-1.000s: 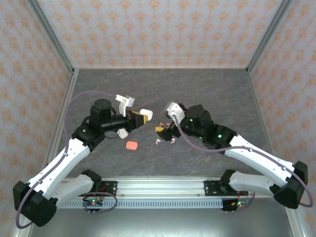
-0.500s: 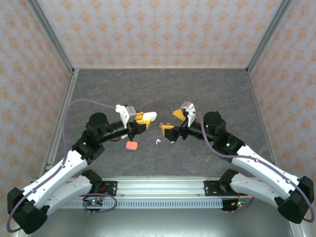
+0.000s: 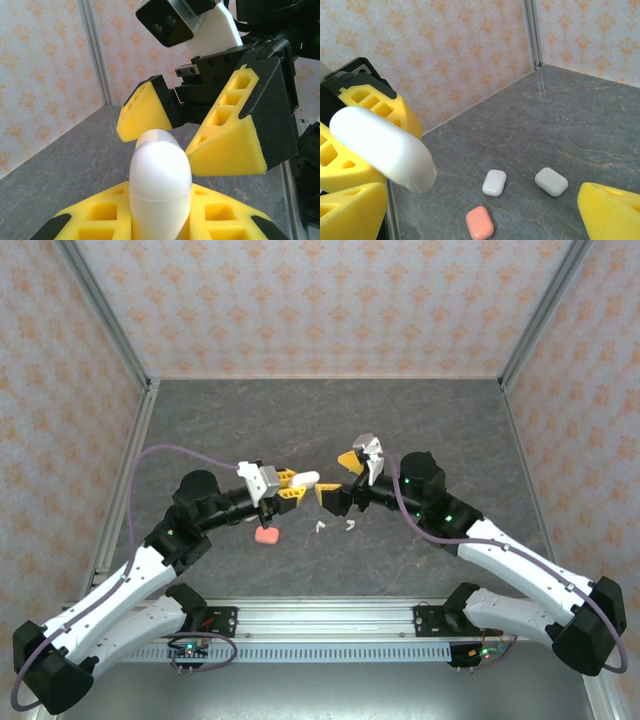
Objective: Insert the wireless bluetooth earbuds into the charging case
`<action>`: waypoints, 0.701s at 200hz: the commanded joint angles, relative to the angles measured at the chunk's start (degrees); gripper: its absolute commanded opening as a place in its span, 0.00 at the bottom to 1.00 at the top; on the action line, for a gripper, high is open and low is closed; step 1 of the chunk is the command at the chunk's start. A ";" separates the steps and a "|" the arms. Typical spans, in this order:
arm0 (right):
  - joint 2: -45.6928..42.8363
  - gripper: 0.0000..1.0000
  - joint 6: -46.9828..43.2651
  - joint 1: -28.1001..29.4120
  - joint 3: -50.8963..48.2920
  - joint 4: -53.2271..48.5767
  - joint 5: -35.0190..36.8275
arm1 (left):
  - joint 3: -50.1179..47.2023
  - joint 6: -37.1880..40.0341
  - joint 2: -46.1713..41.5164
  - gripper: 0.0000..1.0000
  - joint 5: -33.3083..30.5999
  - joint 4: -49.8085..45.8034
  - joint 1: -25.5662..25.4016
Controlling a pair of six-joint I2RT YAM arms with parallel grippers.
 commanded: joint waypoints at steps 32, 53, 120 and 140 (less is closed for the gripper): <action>1.52 0.97 -2.79 0.20 4.47 -0.21 0.94 | -0.01 1.94 0.45 0.00 1.34 0.72 -0.85; 2.32 0.97 -4.01 -0.11 5.94 -2.50 1.47 | 0.14 1.96 1.00 0.00 1.42 0.43 -1.02; 2.87 0.97 -5.94 -1.14 8.30 -4.75 3.05 | 0.55 2.94 1.73 0.00 0.99 -1.10 -1.29; 2.87 0.97 -6.22 -1.25 8.82 -5.65 3.65 | 0.47 2.96 1.90 0.00 0.75 -1.24 -1.35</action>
